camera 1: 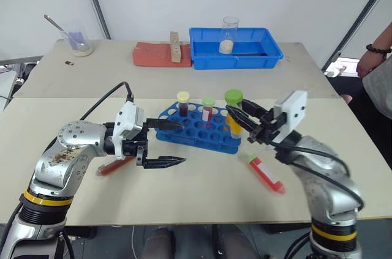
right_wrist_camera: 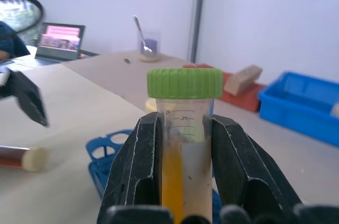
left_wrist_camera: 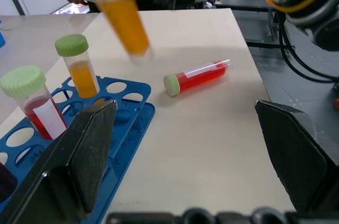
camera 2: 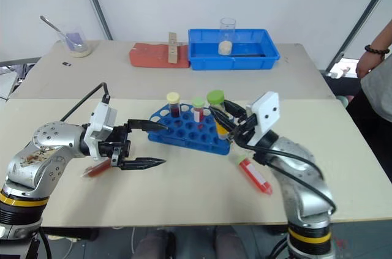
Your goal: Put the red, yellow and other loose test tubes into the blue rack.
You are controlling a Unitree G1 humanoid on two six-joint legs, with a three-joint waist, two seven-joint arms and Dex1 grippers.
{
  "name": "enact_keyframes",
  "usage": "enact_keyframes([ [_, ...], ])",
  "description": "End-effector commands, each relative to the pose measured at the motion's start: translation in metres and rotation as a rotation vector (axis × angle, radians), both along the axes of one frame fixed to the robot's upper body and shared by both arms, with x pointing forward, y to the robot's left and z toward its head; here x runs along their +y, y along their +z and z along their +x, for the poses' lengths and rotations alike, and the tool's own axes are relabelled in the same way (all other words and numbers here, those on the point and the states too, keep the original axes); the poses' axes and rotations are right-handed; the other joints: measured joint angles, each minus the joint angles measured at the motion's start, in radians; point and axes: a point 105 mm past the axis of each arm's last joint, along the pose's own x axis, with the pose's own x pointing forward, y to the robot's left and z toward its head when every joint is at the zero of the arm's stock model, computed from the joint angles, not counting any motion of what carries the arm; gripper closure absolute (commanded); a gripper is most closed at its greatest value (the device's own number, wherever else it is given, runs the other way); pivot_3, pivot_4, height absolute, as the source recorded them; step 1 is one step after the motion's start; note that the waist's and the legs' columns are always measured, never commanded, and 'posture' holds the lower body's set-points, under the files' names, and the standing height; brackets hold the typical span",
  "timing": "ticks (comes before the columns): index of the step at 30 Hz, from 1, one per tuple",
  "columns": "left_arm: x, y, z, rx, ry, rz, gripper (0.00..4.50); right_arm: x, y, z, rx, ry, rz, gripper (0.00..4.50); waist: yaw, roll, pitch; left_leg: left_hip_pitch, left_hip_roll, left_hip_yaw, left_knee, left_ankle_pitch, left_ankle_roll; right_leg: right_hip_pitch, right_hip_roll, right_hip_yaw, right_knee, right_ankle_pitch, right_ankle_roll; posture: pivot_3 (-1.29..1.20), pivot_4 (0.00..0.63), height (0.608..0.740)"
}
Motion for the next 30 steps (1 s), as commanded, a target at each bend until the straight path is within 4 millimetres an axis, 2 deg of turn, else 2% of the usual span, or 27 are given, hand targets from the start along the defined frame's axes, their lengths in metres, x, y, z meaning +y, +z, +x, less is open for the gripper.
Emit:
enact_keyframes([
  [1, 0.000, 0.011, -0.006, -0.036, -0.014, -0.004, 0.00, 0.005, 0.001, 0.000, -0.073, -0.031, 0.041, 3.56, 0.001, 0.000, 0.000, 0.000, 0.000, 0.000, 0.000, 0.000, 0.000, 0.000, 0.000, 0.000, 0.000, 0.000, 0.000, 0.00, 0.150, 0.740],
  [11, 0.002, 0.011, -0.007, -0.023, 0.004, 0.002, 0.00, 0.006, -0.024, 0.006, -0.055, -0.063, 0.059, 3.56, 0.000, 0.000, 0.000, 0.001, 0.000, -0.001, -0.001, -0.001, 0.001, 0.000, 0.000, 0.000, 0.000, -0.001, -0.001, 0.00, 0.150, 0.740],
  [26, 0.005, 0.010, -0.007, -0.014, 0.030, 0.006, 0.00, 0.008, -0.041, 0.010, -0.043, -0.117, 0.108, 3.56, -0.010, 0.000, 0.000, 0.001, 0.000, -0.001, -0.001, -0.001, 0.001, 0.001, 0.000, 0.000, 0.000, -0.002, -0.001, 0.00, 0.150, 0.740],
  [30, 0.006, 0.010, -0.008, -0.013, 0.036, 0.002, 0.00, 0.003, -0.047, 0.011, -0.032, -0.166, 0.135, 3.56, -0.015, 0.000, 0.000, 0.001, 0.001, -0.001, -0.001, -0.001, 0.001, 0.001, 0.000, 0.000, 0.000, -0.002, -0.001, 0.00, 0.150, 0.740],
])
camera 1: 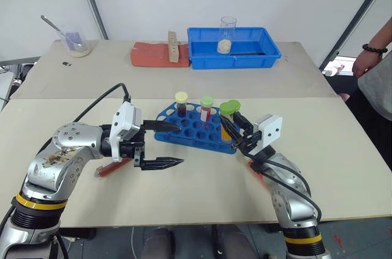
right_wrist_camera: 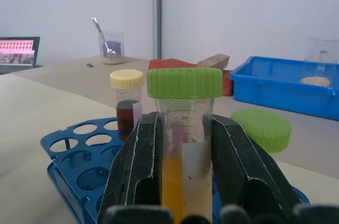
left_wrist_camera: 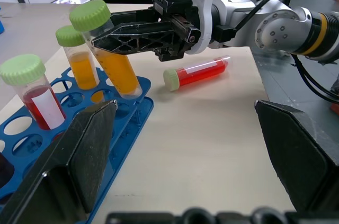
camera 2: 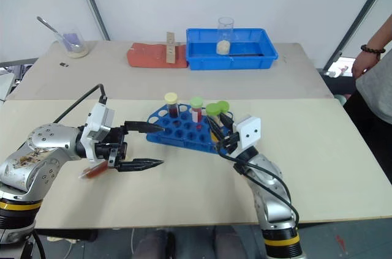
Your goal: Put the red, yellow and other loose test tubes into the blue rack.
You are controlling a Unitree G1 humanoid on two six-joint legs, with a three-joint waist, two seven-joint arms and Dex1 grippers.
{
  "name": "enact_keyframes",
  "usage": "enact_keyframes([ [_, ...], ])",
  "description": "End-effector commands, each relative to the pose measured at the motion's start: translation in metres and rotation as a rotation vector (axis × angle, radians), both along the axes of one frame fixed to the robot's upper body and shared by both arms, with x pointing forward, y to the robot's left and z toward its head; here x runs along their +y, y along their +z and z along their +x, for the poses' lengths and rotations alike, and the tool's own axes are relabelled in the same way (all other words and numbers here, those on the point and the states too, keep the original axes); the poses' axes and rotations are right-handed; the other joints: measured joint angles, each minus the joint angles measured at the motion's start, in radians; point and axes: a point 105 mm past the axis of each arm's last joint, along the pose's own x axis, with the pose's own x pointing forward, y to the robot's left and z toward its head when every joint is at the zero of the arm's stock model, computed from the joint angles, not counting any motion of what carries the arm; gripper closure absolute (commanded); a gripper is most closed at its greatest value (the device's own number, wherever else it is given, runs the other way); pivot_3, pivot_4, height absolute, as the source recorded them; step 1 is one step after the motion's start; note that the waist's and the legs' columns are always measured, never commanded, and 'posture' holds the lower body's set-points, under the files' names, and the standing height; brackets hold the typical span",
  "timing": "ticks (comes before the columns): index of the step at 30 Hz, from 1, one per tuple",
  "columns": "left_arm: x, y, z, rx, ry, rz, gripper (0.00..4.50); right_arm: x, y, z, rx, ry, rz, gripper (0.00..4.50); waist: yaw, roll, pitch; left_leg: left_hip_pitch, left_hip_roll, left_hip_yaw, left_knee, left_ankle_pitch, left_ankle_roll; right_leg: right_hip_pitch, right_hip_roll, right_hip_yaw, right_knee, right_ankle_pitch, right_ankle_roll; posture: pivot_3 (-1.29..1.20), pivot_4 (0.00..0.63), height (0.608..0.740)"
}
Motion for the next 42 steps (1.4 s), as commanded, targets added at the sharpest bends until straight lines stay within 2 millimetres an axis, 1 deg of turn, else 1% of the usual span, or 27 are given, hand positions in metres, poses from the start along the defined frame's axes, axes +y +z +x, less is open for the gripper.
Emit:
enact_keyframes([
  [1, 0.001, 0.011, -0.004, -0.042, -0.004, -0.014, 0.00, -0.007, -0.002, -0.001, -0.009, -0.043, 0.016, 3.57, -0.001, 0.000, 0.000, 0.000, 0.000, 0.000, 0.000, 0.000, 0.000, 0.000, 0.000, 0.000, 0.000, 0.000, 0.000, 0.00, 0.150, 0.740],
  [5, 0.000, 0.010, -0.004, -0.040, 0.002, -0.019, 0.00, -0.010, -0.007, -0.003, -0.003, -0.041, 0.018, 3.57, 0.000, 0.000, 0.000, 0.000, 0.000, 0.000, 0.000, 0.000, 0.000, 0.000, 0.000, 0.000, 0.000, 0.000, 0.000, 0.00, 0.150, 0.740],
  [7, 0.000, 0.010, -0.004, -0.040, 0.004, -0.021, 0.00, -0.011, -0.007, -0.003, 0.001, -0.035, 0.030, 2.50, 0.000, 0.000, 0.000, 0.000, 0.000, 0.000, 0.000, 0.000, 0.000, 0.000, 0.000, 0.000, 0.000, 0.000, 0.000, 0.00, 0.150, 0.740],
  [8, 0.000, 0.010, -0.004, -0.039, 0.004, -0.022, 0.00, -0.011, -0.008, -0.004, 0.003, -0.029, 0.032, 2.25, -0.001, 0.000, 0.000, 0.000, 0.000, 0.000, 0.000, 0.000, 0.000, 0.000, 0.000, 0.000, 0.000, 0.000, 0.000, 0.00, 0.150, 0.740],
  [11, 0.000, 0.010, -0.004, -0.040, 0.009, -0.025, 0.00, -0.012, -0.008, -0.005, 0.002, -0.025, 0.009, 1.18, -0.002, 0.000, 0.000, 0.000, 0.000, 0.000, 0.000, 0.000, 0.000, 0.000, 0.000, 0.000, 0.000, 0.000, 0.000, 0.00, 0.150, 0.740],
  [14, 0.001, 0.008, -0.005, -0.039, 0.016, -0.019, 0.00, -0.023, -0.007, -0.013, 0.032, -0.011, -0.063, 0.10, -0.003, 0.000, 0.000, 0.000, 0.000, 0.000, 0.000, 0.000, 0.000, 0.000, 0.000, 0.000, 0.000, 0.000, 0.000, 0.00, 0.150, 0.740],
  [16, 0.002, 0.007, -0.006, -0.039, 0.018, -0.008, 0.00, -0.032, -0.004, -0.021, 0.062, 0.001, -0.123, 0.10, 0.000, 0.001, 0.000, 0.000, 0.000, 0.000, -0.001, 0.000, 0.000, 0.000, -0.001, 0.000, -0.001, -0.001, 0.000, 0.00, 0.150, 0.740],
  [18, 0.003, 0.005, -0.008, -0.035, 0.012, 0.011, 0.00, -0.043, 0.003, -0.034, 0.100, 0.028, -0.192, 0.10, 0.001, 0.001, 0.001, -0.001, -0.001, 0.000, -0.001, 0.000, 0.000, 0.000, -0.002, 0.000, -0.001, -0.001, 0.000, 0.00, 0.150, 0.740],
  [21, 0.006, -0.002, -0.012, -0.036, -0.005, 0.063, 0.00, -0.050, 0.010, -0.054, 0.178, 0.084, -0.275, 0.10, 0.003, 0.000, 0.001, -0.001, -0.001, 0.001, -0.002, 0.000, 0.000, 0.000, -0.002, 0.000, -0.002, -0.001, 0.001, 0.00, 0.150, 0.740],
  [24, 0.006, -0.014, -0.021, -0.055, -0.076, 0.137, 0.00, -0.062, 0.004, -0.077, 0.357, 0.115, -0.500, 0.10, 0.003, 0.001, 0.001, 0.001, -0.001, 0.001, -0.003, 0.000, 0.000, 0.000, -0.002, 0.000, -0.002, -0.002, 0.000, 0.00, 0.150, 0.740],
  [26, 0.003, -0.020, -0.025, -0.069, -0.118, 0.163, 0.00, -0.071, 0.001, -0.083, 0.462, 0.100, -0.608, 0.10, 0.003, 0.001, 0.001, 0.001, -0.001, 0.002, -0.004, 0.000, 0.000, 0.000, -0.003, 0.000, -0.002, -0.002, 0.000, 0.00, 0.150, 0.740],
  [28, -0.002, -0.025, -0.028, -0.083, -0.152, 0.169, 0.00, -0.078, -0.002, -0.085, 0.565, 0.096, -0.687, 0.10, 0.003, 0.000, 0.002, 0.002, -0.001, 0.002, -0.003, 0.000, 0.000, 0.000, -0.003, 0.000, -0.002, -0.002, 0.000, 0.00, 0.150, 0.740],
  [31, -0.009, -0.029, -0.032, -0.098, -0.189, 0.169, 0.00, -0.085, -0.009, -0.089, 0.721, 0.112, -0.733, 0.10, 0.004, -0.001, 0.002, 0.002, -0.001, 0.001, -0.003, 0.000, 0.000, 0.000, -0.003, 0.000, -0.004, -0.002, 0.000, 0.00, 0.150, 0.740],
  [35, -0.021, -0.033, -0.036, -0.100, -0.236, 0.144, 0.00, -0.090, -0.022, -0.076, 0.860, 0.087, -0.733, 0.10, 0.007, -0.003, 0.003, 0.000, -0.001, 0.001, -0.003, 0.000, 0.000, 0.000, -0.003, 0.000, -0.005, -0.002, 0.000, 0.00, 0.150, 0.740],
  [37, -0.025, -0.035, -0.038, -0.099, -0.249, 0.139, 0.00, -0.090, -0.024, -0.069, 0.895, 0.087, -0.737, 0.10, 0.006, -0.003, 0.003, -0.002, -0.001, 0.002, -0.003, -0.001, 0.000, -0.001, -0.003, 0.000, -0.006, -0.002, 0.000, 0.00, 0.150, 0.740],
  [40, -0.029, -0.034, -0.039, -0.092, -0.257, 0.116, 0.00, -0.084, -0.026, -0.057, 0.938, 0.094, -0.742, 0.10, 0.005, -0.003, 0.003, -0.007, -0.002, 0.001, -0.003, -0.001, 0.001, -0.005, -0.003, 0.000, -0.006, -0.002, 0.001, 0.00, 0.150, 0.740],
  [42, -0.032, -0.032, -0.040, -0.085, -0.256, 0.096, 0.00, -0.083, -0.028, -0.051, 0.974, 0.089, -0.742, 0.10, 0.006, -0.003, 0.003, -0.011, -0.002, 0.001, -0.003, -0.001, 0.001, -0.010, -0.003, 0.000, -0.006, 0.000, 0.004, 0.00, 0.150, 0.740],
])
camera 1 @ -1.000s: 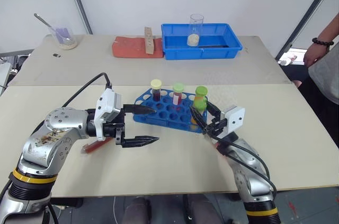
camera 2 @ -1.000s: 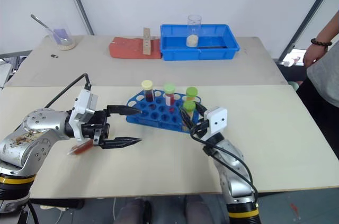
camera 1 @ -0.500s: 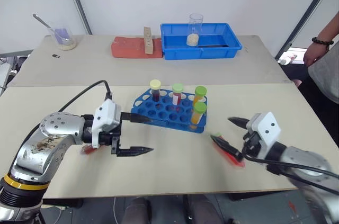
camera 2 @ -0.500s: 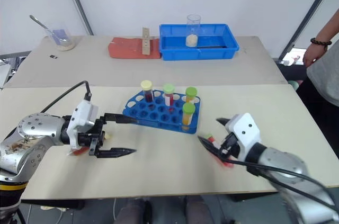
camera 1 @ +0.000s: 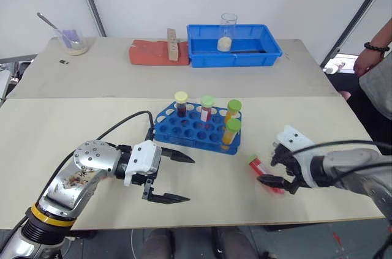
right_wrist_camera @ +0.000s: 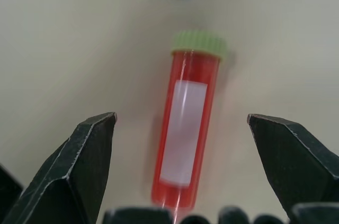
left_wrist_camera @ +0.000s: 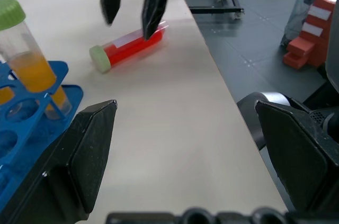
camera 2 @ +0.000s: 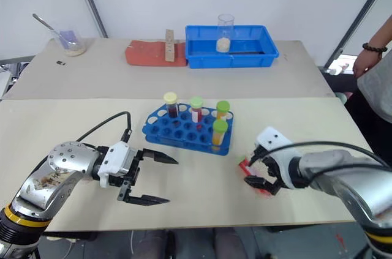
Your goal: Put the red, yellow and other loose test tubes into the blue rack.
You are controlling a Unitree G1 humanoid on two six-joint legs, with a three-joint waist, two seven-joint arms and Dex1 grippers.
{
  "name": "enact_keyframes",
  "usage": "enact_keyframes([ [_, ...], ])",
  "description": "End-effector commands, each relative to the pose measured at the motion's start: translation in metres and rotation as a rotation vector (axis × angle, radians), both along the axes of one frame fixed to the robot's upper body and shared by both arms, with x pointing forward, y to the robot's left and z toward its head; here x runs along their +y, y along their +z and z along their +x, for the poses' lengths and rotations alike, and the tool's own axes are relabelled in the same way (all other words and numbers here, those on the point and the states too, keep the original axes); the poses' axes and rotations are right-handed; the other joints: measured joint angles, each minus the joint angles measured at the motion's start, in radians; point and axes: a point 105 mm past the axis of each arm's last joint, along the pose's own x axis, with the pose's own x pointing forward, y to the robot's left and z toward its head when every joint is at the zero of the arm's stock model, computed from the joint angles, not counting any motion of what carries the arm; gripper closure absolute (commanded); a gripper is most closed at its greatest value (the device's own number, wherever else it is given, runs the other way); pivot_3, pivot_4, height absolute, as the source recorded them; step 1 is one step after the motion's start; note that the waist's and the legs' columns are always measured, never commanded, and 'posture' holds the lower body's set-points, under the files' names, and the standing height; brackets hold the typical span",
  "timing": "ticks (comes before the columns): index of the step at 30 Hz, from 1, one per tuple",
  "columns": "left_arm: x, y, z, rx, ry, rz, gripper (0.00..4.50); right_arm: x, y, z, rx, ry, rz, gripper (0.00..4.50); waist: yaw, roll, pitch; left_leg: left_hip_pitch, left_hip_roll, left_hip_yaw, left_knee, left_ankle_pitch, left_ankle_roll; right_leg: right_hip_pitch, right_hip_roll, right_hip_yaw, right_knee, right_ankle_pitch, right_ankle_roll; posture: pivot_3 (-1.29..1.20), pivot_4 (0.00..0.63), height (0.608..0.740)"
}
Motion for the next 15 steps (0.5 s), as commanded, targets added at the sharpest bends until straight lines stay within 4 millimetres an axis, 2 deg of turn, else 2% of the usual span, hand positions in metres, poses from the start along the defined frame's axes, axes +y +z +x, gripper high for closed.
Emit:
enact_keyframes([
  [1, -0.008, 0.009, -0.004, -0.021, -0.018, -0.038, 0.00, -0.002, -0.003, 0.009, 0.046, -0.037, -0.028, 0.10, 0.001, 0.000, 0.000, -0.001, 0.000, -0.001, 0.000, 0.000, 0.000, -0.001, 0.000, 0.000, 0.000, 0.001, 0.001, 0.00, 0.150, 0.740],
  [8, -0.017, 0.011, -0.003, -0.023, -0.012, -0.065, 0.00, -0.007, -0.009, 0.015, 0.121, -0.089, -0.050, 0.10, 0.015, 0.000, 0.000, -0.006, 0.000, -0.001, 0.003, 0.000, 0.001, -0.005, 0.000, 0.000, 0.001, 0.004, 0.002, 0.00, 0.150, 0.740],
  [11, -0.020, 0.011, -0.003, -0.024, -0.010, -0.072, 0.00, -0.005, -0.013, 0.015, 0.143, -0.092, -0.043, 0.87, 0.017, 0.000, 0.000, -0.007, 0.000, -0.001, 0.005, 0.000, 0.001, -0.005, 0.000, 0.000, 0.001, 0.004, 0.003, 0.00, 0.150, 0.740],
  [15, -0.021, 0.011, -0.002, -0.022, 0.003, -0.079, 0.00, -0.003, -0.017, 0.013, 0.151, -0.089, -0.045, 2.31, 0.017, 0.000, 0.000, -0.006, 0.000, -0.001, 0.006, 0.000, 0.001, -0.005, 0.000, 0.000, 0.002, 0.003, 0.004, 0.00, 0.150, 0.740],
])
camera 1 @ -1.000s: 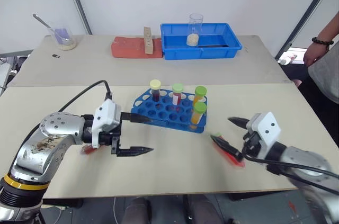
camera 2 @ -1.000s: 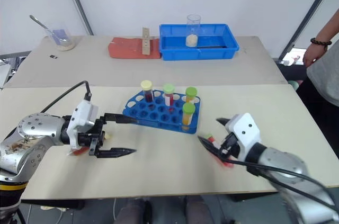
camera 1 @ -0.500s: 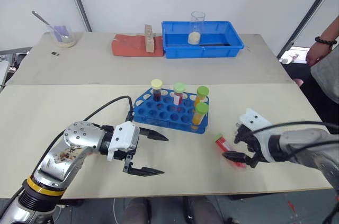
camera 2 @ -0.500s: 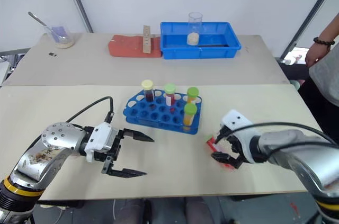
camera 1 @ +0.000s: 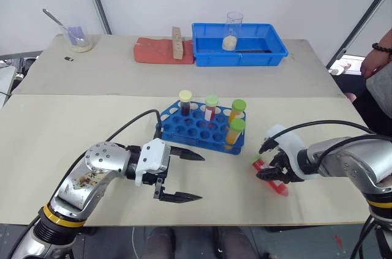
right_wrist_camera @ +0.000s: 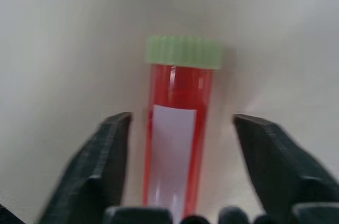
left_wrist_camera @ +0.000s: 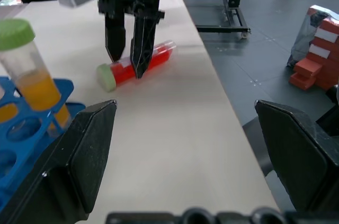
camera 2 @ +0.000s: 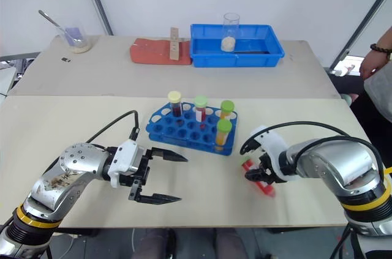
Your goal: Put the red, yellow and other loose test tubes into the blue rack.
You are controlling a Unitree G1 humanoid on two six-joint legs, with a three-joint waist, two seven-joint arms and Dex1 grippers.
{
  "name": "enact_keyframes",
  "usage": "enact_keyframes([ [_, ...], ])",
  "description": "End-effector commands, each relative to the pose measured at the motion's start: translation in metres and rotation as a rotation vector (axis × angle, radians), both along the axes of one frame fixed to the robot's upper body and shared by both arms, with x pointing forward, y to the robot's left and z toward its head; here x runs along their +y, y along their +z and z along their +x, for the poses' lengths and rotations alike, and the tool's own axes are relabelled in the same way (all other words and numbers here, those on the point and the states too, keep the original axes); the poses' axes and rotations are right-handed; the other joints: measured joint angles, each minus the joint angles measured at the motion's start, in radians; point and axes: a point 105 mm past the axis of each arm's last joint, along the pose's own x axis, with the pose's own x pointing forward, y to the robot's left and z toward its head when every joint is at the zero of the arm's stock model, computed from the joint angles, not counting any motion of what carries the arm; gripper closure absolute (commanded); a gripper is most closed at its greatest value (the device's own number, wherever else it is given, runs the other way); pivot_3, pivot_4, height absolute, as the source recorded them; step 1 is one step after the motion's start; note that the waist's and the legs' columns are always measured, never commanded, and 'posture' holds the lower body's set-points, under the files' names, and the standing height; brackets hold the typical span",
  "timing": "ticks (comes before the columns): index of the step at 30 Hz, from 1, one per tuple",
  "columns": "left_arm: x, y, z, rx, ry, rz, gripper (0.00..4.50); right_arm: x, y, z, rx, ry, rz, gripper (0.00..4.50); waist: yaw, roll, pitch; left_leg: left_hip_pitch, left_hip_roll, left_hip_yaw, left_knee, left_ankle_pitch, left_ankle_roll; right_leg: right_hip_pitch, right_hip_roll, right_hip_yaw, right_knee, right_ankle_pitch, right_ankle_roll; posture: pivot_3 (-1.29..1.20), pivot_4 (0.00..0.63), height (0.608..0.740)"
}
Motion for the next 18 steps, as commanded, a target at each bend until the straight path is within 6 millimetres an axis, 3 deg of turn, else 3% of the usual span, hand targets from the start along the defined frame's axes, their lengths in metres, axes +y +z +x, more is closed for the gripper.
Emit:
enact_keyframes([
  [1, -0.003, 0.006, -0.002, -0.025, -0.005, -0.014, 0.00, 0.000, 0.003, 0.001, -0.017, -0.006, -0.003, 2.63, -0.001, 0.000, 0.000, 0.000, 0.000, 0.000, 0.000, 0.000, 0.000, 0.000, 0.000, 0.000, 0.000, 0.000, 0.000, 0.00, 0.150, 0.740],
  [4, 0.000, 0.006, 0.001, -0.020, 0.014, -0.014, 0.00, 0.001, 0.004, 0.001, -0.027, -0.005, 0.003, 3.54, -0.002, 0.000, 0.000, 0.001, 0.000, 0.000, 0.001, 0.000, 0.000, 0.000, 0.000, 0.000, 0.001, 0.000, -0.001, 0.00, 0.150, 0.740],
  [11, 0.011, 0.015, 0.013, -0.010, 0.083, -0.034, 0.00, 0.001, 0.018, -0.015, -0.093, 0.070, 0.037, 3.55, 0.003, 0.000, 0.000, 0.001, 0.000, 0.000, 0.000, 0.000, 0.000, 0.000, 0.001, 0.000, 0.001, 0.001, 0.001, 0.00, 0.150, 0.740],
  [15, 0.028, 0.022, 0.022, 0.005, 0.155, -0.047, 0.00, 0.018, 0.039, -0.033, -0.167, 0.229, 0.163, 3.55, 0.001, 0.000, 0.000, 0.000, 0.000, -0.001, 0.000, 0.000, 0.000, 0.000, 0.000, 0.000, 0.001, 0.001, 0.002, 0.00, 0.150, 0.740],
  [18, 0.055, 0.031, 0.034, -0.014, 0.275, -0.046, 0.00, 0.044, 0.065, -0.038, -0.391, 0.358, 0.317, 3.55, -0.006, 0.000, 0.000, 0.001, 0.001, 0.000, 0.000, 0.000, 0.000, 0.000, 0.002, 0.000, 0.001, 0.001, 0.002, 0.00, 0.150, 0.740],
])
